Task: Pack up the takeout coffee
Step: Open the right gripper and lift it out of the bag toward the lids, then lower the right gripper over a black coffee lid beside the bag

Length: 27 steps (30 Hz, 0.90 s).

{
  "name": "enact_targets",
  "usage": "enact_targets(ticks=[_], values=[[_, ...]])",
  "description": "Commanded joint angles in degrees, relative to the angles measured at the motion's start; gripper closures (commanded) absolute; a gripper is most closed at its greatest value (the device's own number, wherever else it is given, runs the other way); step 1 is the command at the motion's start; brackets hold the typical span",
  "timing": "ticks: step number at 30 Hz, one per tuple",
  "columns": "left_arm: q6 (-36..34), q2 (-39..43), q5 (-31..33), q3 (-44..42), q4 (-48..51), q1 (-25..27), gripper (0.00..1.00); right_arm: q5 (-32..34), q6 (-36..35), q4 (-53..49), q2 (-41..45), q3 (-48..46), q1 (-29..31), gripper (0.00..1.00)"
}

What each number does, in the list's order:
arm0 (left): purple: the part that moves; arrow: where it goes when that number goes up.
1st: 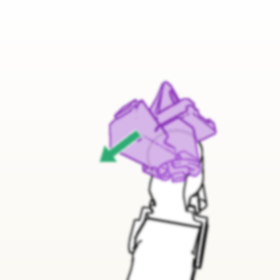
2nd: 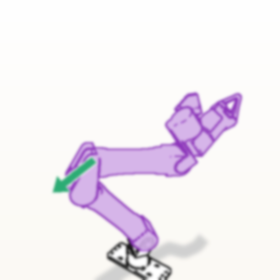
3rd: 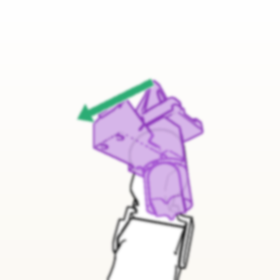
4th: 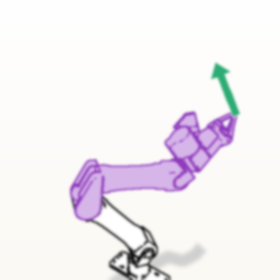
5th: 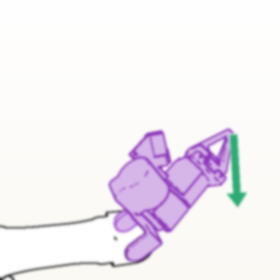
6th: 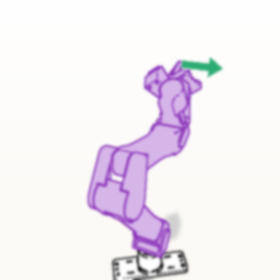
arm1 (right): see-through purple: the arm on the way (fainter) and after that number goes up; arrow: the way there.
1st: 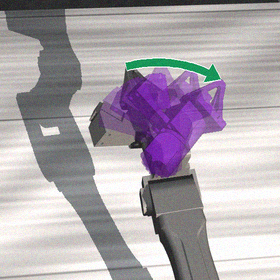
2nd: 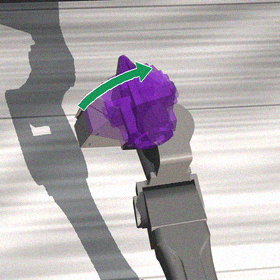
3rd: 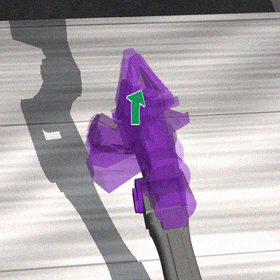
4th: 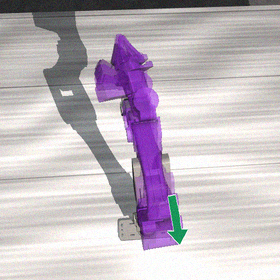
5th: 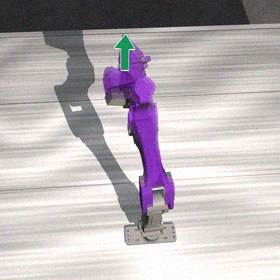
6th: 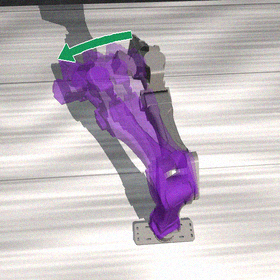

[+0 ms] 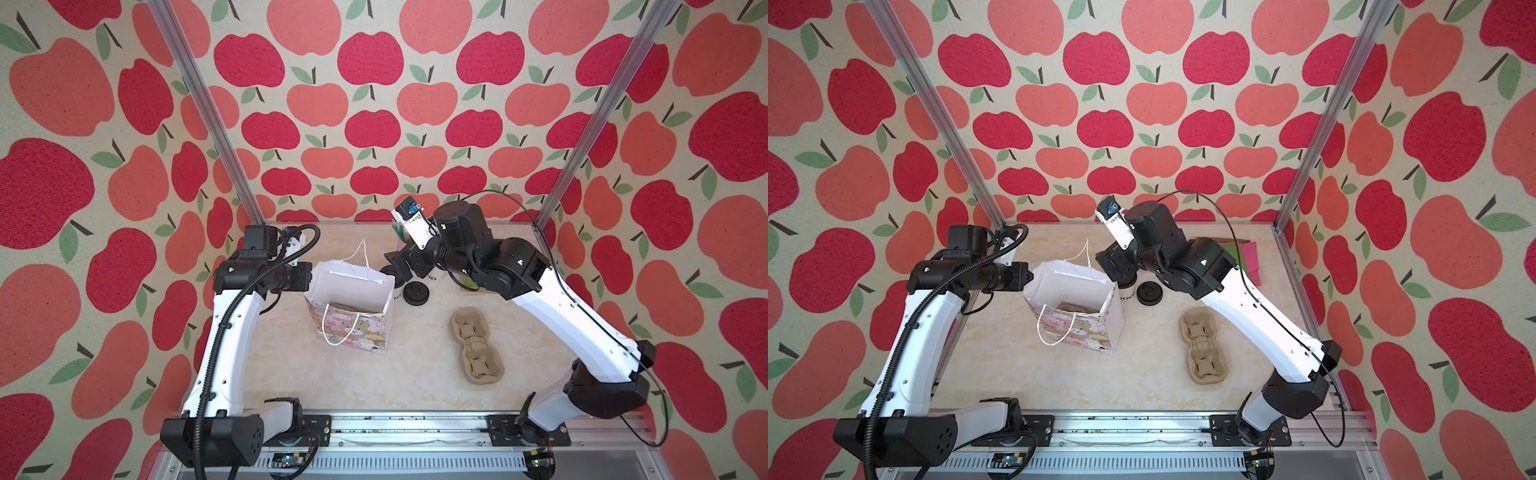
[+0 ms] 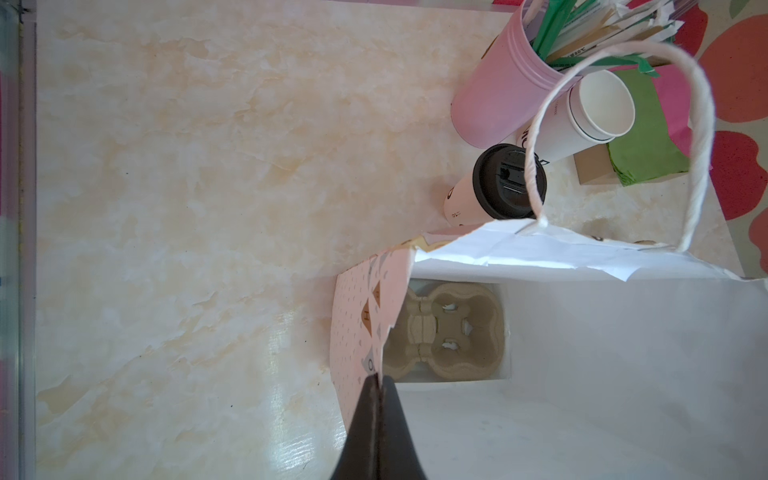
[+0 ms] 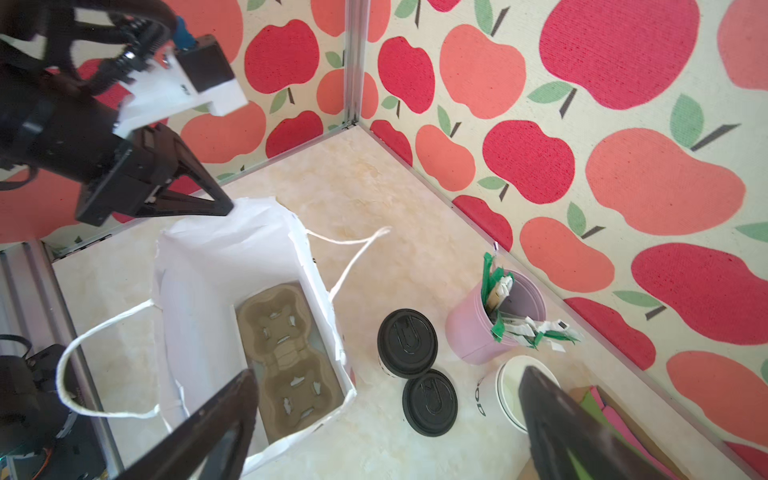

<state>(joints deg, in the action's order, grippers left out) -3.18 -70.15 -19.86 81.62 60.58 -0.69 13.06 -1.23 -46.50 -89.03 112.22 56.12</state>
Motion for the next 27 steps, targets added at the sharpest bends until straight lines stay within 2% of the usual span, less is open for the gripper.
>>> enact_targets(ticks=[1,8,16,27], values=[[2.3,2.0,1.7,-1.3,0.8,-1.7,1.00,0.7,3.8,1.5,0.9,-4.2,-3.1,0.01],[5.8,5.0,2.9,-4.9,-1.5,-5.4,1.00,-0.7,4.9,-5.6,-4.4,-4.0,-7.2,0.01],[7.1,7.4,2.7,-7.1,-3.7,-8.9,1.00,-4.6,3.3,-10.5,-14.5,1.2,-7.9,0.01],[7.2,9.6,1.8,-7.3,-5.5,-10.0,1.00,-6.6,1.9,-14.3,-27.1,10.2,-8.5,0.01]])
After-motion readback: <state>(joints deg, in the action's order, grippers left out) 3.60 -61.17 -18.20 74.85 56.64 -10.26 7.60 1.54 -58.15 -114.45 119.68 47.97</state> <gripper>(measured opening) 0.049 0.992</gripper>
